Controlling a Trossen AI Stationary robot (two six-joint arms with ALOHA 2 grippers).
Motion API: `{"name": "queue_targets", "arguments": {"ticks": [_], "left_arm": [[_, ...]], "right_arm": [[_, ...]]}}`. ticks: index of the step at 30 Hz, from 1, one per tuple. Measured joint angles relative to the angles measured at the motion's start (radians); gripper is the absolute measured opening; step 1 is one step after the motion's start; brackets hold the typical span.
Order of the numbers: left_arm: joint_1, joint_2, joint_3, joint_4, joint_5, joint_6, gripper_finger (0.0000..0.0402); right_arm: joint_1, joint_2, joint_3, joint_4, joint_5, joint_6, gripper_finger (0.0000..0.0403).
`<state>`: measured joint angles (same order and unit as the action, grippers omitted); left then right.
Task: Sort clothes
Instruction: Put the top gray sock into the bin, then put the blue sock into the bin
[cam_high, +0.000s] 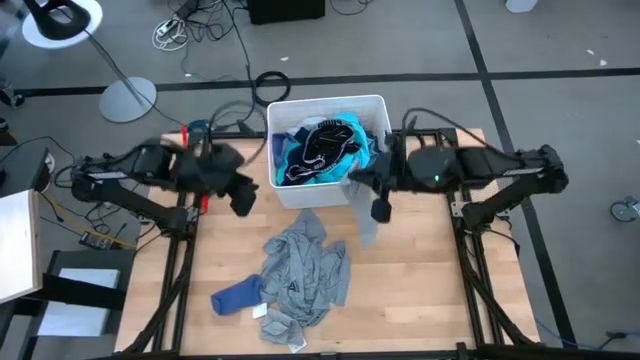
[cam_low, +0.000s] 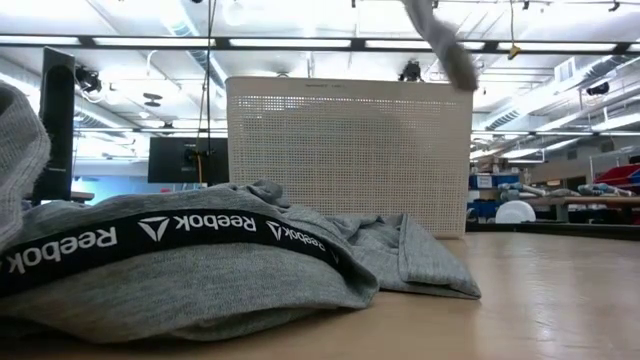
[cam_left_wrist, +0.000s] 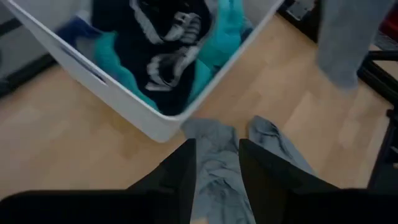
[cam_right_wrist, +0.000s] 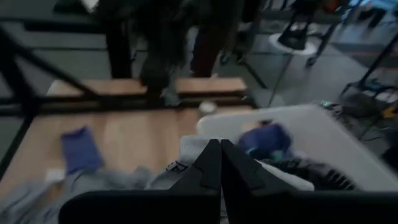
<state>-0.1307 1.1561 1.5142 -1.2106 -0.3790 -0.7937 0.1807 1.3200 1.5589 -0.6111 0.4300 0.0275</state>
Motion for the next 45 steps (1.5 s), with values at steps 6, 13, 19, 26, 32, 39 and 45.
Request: {"name": "queue_targets", "arguments": {"ticks": [6, 13, 19, 26, 32, 39, 45], "left_arm": [[-0.183, -0.012, -0.168, 0.133, -0.078, -0.167, 0.0126], [-0.336, -0.011, -0.352, 0.279, -0.115, -0.362, 0.0126], [-0.457, -0.011, -0.436, 0.331, -0.180, -0.523, 0.0126], [-0.573, -0.004, -0.502, 0.334, -0.189, -0.693, 0.0126], [-0.648, -0.004, -0.554, 0.358, -0.190, -0.793, 0.0126], [-0.711, -0.004, -0.603, 0.403, -0.190, -0.869, 0.0126], [-0.729, 0.004, -0.688, 0.508, -0.139, -0.917, 0.0126]], "right_arm": [[-0.063, 0.001, 0.125, 0.008, 0.045, -0.068, 0.0000], [-0.171, 0.001, 0.217, 0.010, 0.153, -0.188, 0.0000], [-0.332, 0.034, 0.218, -0.124, 0.142, -0.065, 0.0007], [-0.461, 0.128, 0.216, -0.372, 0.000, 0.181, 0.0051], [-0.479, 0.138, 0.216, -0.410, -0.115, 0.233, 0.0101], [-0.447, 0.045, 0.220, -0.432, -0.286, 0.313, 0.0135], [-0.355, -0.040, 0.220, -0.483, -0.349, 0.434, 0.0138]]}}
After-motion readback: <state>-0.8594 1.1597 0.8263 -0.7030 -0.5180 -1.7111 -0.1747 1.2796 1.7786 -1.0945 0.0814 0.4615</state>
